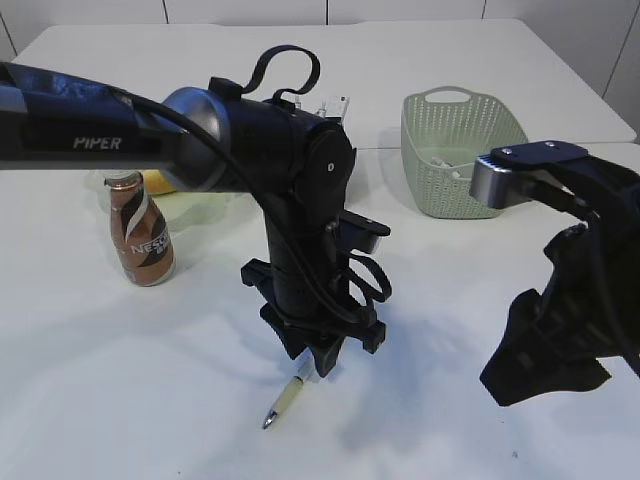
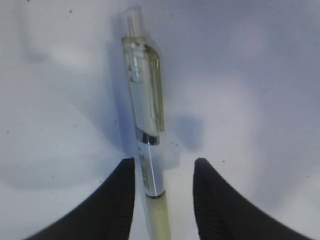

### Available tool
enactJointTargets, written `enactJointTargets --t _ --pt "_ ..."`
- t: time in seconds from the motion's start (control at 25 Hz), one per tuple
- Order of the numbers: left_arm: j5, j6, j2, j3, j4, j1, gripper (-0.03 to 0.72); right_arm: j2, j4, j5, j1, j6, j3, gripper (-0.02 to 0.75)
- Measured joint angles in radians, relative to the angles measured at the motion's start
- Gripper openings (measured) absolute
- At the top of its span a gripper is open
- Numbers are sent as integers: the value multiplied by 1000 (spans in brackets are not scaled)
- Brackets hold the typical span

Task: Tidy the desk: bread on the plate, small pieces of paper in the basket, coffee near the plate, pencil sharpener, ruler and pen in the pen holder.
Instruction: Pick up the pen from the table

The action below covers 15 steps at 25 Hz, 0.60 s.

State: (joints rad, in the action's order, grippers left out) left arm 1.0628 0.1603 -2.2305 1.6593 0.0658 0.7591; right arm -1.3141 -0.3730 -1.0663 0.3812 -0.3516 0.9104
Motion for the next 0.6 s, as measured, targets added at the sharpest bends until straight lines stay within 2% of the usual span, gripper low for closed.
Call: enactJointTargets --t 0.6 --pt "-12 0 -4 0 -11 0 273 0 -14 0 0 0 0 351"
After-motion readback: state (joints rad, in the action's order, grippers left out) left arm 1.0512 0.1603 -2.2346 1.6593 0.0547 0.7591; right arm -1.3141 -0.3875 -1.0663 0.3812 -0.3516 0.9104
